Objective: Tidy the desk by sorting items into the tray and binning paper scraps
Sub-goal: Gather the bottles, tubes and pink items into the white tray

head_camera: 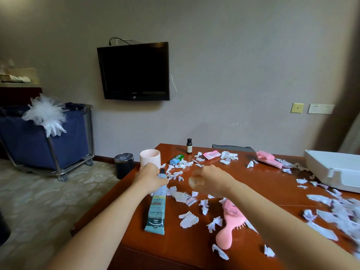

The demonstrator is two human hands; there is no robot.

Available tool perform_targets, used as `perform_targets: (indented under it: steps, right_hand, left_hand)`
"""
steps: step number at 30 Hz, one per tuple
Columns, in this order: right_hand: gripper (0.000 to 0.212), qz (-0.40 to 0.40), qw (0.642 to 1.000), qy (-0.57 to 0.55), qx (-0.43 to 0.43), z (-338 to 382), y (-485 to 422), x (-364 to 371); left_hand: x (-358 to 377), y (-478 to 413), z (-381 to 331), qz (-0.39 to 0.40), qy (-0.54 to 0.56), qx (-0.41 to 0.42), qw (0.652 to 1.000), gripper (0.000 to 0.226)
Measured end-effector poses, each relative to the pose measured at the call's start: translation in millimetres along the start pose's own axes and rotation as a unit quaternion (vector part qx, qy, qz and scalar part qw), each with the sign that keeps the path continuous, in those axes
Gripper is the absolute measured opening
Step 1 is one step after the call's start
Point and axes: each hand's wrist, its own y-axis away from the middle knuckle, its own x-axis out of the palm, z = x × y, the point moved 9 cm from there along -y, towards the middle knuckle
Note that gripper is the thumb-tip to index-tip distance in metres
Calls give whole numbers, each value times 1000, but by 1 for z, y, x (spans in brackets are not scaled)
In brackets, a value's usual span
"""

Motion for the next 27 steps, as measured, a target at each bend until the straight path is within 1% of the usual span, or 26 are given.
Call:
perform_targets:
  steps: [5, 9, 15, 20, 23, 24, 27]
  right_hand:
    - [30, -66, 997, 26, 39, -44, 27, -57]
    - [27, -101, 991, 50, 75, -86, 57, -97]
    - [25, -131, 980, 67, 137, -157, 102, -147]
    - [33, -136, 970, 70, 188, -219, 139, -178]
    - [37, -156, 962, 48, 217, -258, 162, -195]
    - [38, -161, 960, 46, 224, -271, 168, -199]
    - [39, -179, 950, 38, 254, -308, 187, -207]
  left_hand:
    - [-12, 16, -87, -3, 70, 93, 993, 39]
    - [-7, 22, -162, 12, 120, 150, 981, 20]
    - [23, 29, -263, 22, 196, 206, 958, 18]
    - [61, 34, -336, 21, 271, 225, 936, 16]
    - [85, 39, -377, 24, 280, 250, 927, 10]
    - [93, 40, -389, 22, 279, 258, 925, 12]
    - [116, 35, -423, 27, 279, 274, 920, 35]
